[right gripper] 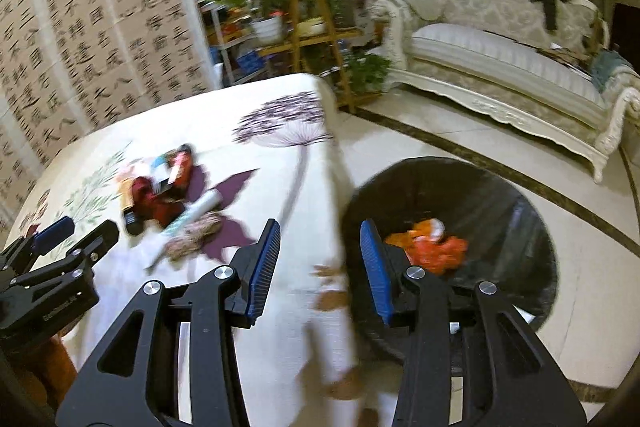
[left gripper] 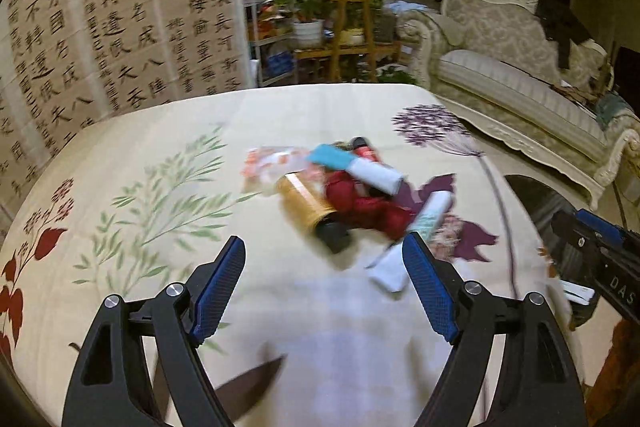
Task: Collect trash
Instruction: 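Move both grippers back over the bed toward the remaining trash, then grasp the checkered twine bundle with the right gripper while the left gripper grasps the green-lettered white tube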
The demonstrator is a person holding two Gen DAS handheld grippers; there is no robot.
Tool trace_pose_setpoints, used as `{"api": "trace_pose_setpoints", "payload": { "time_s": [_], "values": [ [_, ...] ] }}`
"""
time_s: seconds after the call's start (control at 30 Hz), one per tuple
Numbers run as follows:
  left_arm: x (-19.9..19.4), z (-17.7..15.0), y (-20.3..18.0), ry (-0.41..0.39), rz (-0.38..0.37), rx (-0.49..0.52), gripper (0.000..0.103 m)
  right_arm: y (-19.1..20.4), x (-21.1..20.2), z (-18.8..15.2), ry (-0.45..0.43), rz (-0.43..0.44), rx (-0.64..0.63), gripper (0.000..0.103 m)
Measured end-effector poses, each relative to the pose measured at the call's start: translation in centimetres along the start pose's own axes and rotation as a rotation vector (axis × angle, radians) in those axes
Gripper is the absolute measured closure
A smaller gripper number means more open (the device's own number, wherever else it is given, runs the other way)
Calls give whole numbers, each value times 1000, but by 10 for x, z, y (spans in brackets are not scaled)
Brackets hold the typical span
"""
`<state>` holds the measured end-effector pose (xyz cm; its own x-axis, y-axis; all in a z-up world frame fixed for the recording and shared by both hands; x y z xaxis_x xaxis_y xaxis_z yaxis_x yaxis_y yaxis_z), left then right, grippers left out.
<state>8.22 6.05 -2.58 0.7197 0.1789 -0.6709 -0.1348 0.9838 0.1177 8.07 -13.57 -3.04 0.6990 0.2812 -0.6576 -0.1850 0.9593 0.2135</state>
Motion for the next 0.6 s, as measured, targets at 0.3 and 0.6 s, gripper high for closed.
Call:
{"api": "trace_pose_setpoints", "payload": {
  "time_s": [0.3,0.6],
  "values": [
    [7,-8,43,17,46,-63,25,55,26,-3,75,81,-63,62],
    [12,-12,66,32,48,-109,25,80,56,-6,146,41,-98,57]
  ]
}}
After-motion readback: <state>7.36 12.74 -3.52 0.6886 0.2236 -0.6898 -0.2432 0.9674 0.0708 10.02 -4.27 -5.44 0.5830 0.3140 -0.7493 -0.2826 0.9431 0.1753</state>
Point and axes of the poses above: each gripper's, at about its wrist camera, not at the fingertips, and x roughly the way its jaws point, y to its left, z to its top, the point moved 2 cm from there along x, roughly the way its jaws point, and after that the axes turned 9 degrees about z, right-handed, at the moved point
